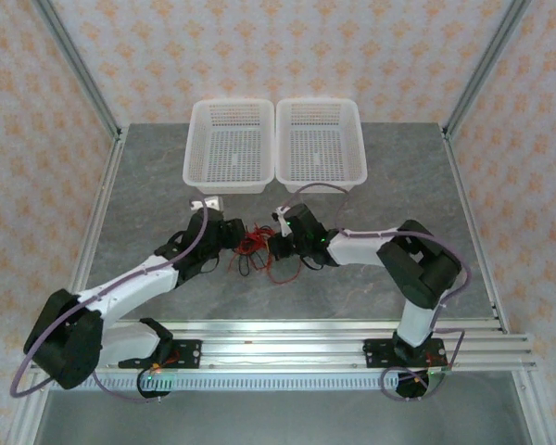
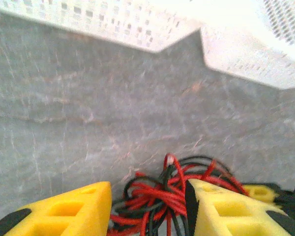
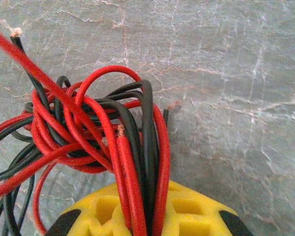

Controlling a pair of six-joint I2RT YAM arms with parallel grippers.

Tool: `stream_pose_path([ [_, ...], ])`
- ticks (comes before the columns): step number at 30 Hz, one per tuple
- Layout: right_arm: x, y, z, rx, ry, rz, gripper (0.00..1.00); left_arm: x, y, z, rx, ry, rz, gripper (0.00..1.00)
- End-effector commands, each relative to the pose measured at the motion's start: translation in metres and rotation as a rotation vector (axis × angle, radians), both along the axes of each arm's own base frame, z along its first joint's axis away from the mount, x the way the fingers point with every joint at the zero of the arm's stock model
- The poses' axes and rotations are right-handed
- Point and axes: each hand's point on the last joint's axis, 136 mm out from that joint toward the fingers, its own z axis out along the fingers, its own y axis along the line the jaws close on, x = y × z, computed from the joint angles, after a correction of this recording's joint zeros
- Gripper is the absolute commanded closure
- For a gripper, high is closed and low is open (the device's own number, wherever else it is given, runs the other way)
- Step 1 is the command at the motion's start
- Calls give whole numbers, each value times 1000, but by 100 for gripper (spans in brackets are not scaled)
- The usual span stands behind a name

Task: Untangle the cables

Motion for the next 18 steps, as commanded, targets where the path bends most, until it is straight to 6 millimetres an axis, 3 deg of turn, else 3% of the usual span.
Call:
stream_pose_path([
  [1,0,-22,13,-33,55,-164,100,-8,5,16,50,11,5,56],
  [4,-1,-41,21,20,67,-321,100,-14,-11,30,13,9,-46,56],
  [9,-2,-60,32,134,47,-490,100,-25,-59,44,-120,23,-164,57],
  [18,-8,-71,34,145,-71,-512,100,-20,-115,29,-282,102,-204,51],
])
